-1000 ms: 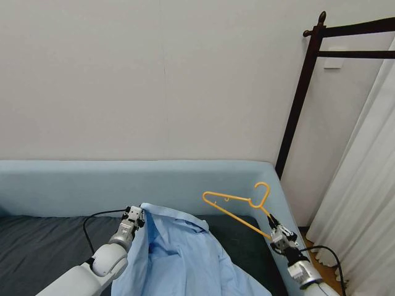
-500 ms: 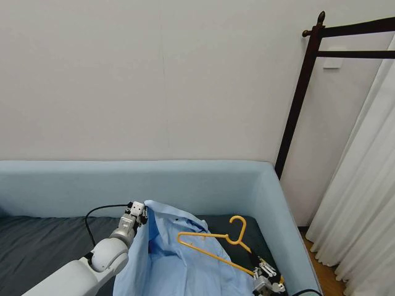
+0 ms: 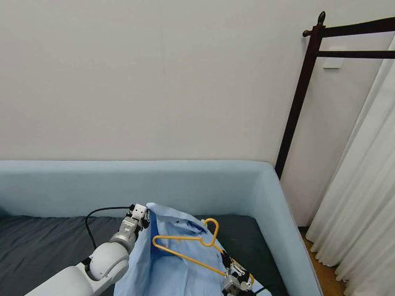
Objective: Pick up the clothes from the sofa and hang them on the clothes hanger.
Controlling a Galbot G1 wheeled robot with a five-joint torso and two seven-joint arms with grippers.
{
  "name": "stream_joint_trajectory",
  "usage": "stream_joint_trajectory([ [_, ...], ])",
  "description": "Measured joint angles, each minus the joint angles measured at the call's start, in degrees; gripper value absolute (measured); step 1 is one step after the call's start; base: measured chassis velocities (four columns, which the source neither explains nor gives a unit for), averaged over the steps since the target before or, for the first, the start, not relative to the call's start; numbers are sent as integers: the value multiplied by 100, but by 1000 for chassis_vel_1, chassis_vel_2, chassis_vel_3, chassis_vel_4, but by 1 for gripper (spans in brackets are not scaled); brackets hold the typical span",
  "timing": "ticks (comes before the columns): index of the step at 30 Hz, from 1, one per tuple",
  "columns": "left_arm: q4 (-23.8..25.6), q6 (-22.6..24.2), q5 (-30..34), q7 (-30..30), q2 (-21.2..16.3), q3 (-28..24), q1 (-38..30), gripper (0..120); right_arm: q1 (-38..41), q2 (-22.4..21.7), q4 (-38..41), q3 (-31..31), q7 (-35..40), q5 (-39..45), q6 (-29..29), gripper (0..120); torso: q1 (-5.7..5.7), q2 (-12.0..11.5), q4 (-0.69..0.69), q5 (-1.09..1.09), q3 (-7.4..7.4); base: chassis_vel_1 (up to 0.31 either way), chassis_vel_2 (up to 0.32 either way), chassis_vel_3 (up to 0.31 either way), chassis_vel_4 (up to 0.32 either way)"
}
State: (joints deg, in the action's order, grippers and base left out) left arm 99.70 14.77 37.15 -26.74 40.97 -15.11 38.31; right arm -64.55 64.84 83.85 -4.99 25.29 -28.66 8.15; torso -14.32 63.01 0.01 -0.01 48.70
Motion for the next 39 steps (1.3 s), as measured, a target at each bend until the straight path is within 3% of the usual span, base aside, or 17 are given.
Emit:
stream_joint_trajectory([
  [5, 88, 17, 134, -8, -72, 81, 75, 0, 87, -37, -33, -72, 29, 129, -99, 3, 0, 0, -1, -1, 0, 0, 0, 0, 0],
  [15, 18, 73, 30, -104, 140, -23, 111, 0, 192, 119, -11, -233, 143, -210, -130, 3, 0, 0, -1, 0, 0, 0, 0, 0, 0],
  [30, 665, 324, 246, -397, 115, 21, 238, 0, 668, 379, -504, -305, 390, 136, -857, 3, 0, 0, -1, 1, 0, 0, 0, 0, 0],
  [39, 684, 627, 425, -817, 548, -417, -135, 0, 1109, 473, -308, -689, 447, 222, -1260, 3, 0, 0, -1, 0, 0, 0, 0, 0, 0],
])
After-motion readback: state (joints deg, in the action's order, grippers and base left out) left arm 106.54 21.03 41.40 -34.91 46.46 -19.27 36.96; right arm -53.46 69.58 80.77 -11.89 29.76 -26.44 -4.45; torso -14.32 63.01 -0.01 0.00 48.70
